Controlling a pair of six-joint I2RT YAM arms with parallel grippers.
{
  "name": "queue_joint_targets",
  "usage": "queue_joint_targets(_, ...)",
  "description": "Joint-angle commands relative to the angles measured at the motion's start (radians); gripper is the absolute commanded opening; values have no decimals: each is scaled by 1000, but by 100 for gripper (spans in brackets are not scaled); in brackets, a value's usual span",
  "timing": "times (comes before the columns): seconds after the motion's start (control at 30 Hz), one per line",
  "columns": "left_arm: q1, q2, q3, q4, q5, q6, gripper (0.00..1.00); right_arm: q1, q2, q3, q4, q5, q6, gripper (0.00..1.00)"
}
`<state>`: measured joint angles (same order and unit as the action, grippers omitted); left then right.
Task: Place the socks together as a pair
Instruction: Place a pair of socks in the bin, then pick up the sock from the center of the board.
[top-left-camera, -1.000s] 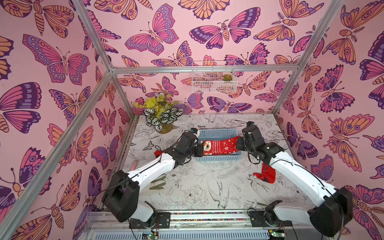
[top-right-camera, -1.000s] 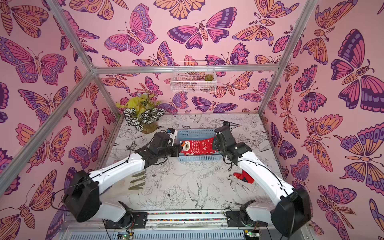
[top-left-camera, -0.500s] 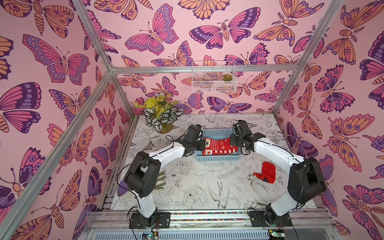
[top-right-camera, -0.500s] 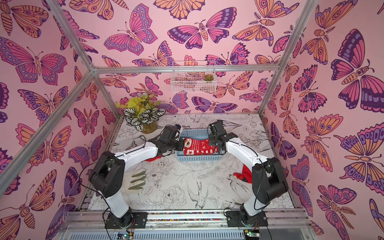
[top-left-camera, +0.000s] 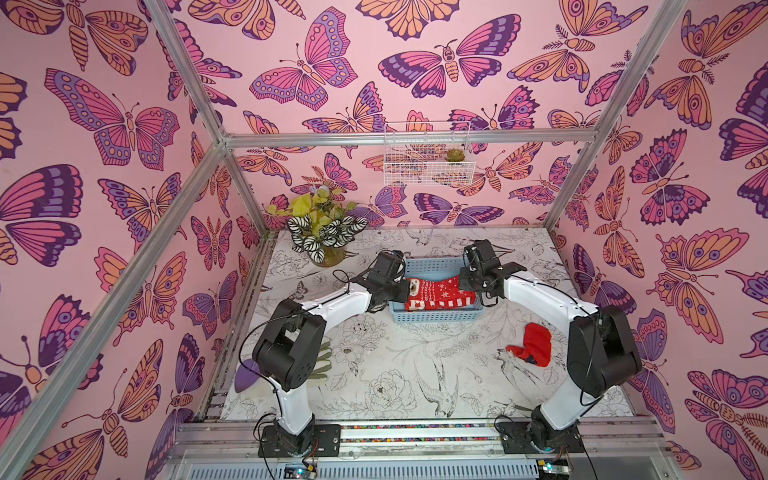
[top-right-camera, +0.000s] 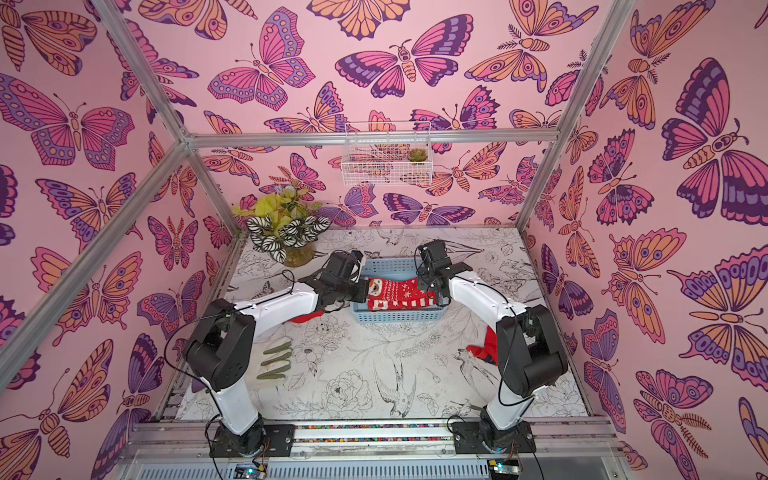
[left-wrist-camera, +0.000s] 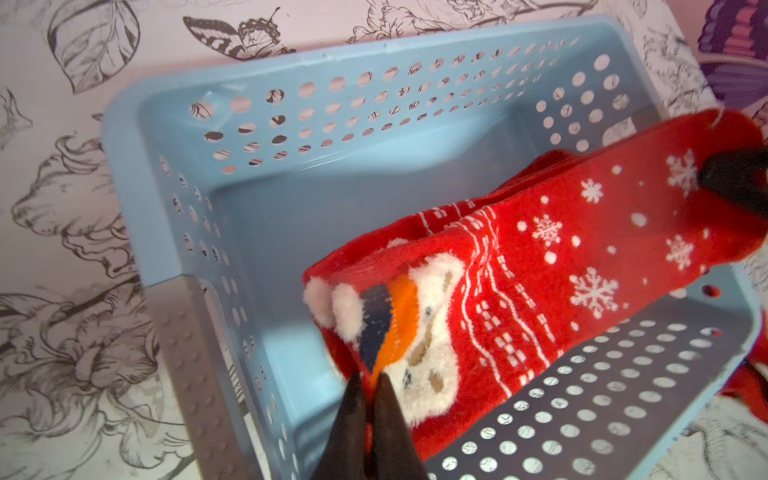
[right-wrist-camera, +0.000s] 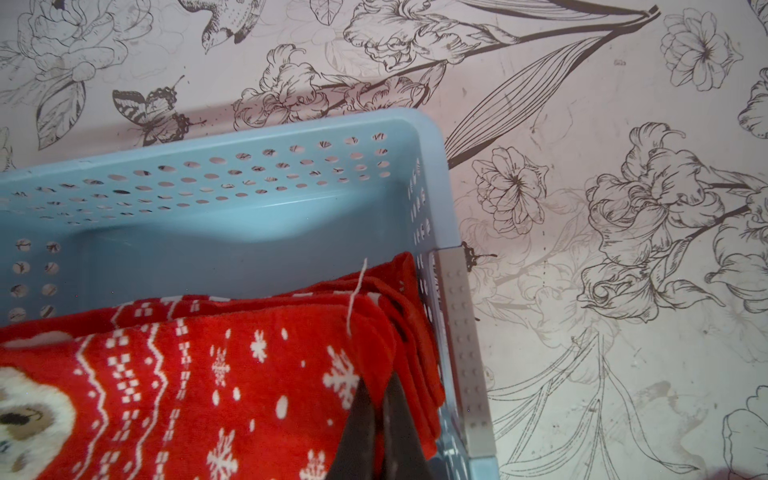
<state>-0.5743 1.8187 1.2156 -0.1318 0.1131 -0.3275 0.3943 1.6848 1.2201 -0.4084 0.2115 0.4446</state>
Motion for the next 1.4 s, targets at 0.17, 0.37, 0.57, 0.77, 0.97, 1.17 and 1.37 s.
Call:
queue_joint_targets(0.17, 5, -53, 22, -35, 44, -6, 53, -6, -86, 27, -58, -23, -8, 42)
queue_joint_targets(0.37, -1, -207, -5, -52, 84, -46, 53, -7, -259, -24, -114, -17, 19, 49)
queue_joint_targets(0.57, -1, -422, -152, -51, 84, -123, 54, -6, -479, -191, -200, 5, 115, 48)
queue_joint_targets(0.77, -1, -641, -363, -51, 110, -232, 55, -8, -684, -400, -282, 27, 235, 50)
queue_joint_targets(0.97, -3, -805, -570, -42, 120, -322, 55, -14, -743, -534, -355, 54, 403, 56)
queue_joint_targets(1.17, -10, -932, -725, -36, 120, -396, 54, -51, -748, -593, -403, 106, 574, 63)
queue_joint_targets(1.37, -44, -1021, -826, 5, 119, -447, 54, -110, -746, -634, -369, 148, 654, 73)
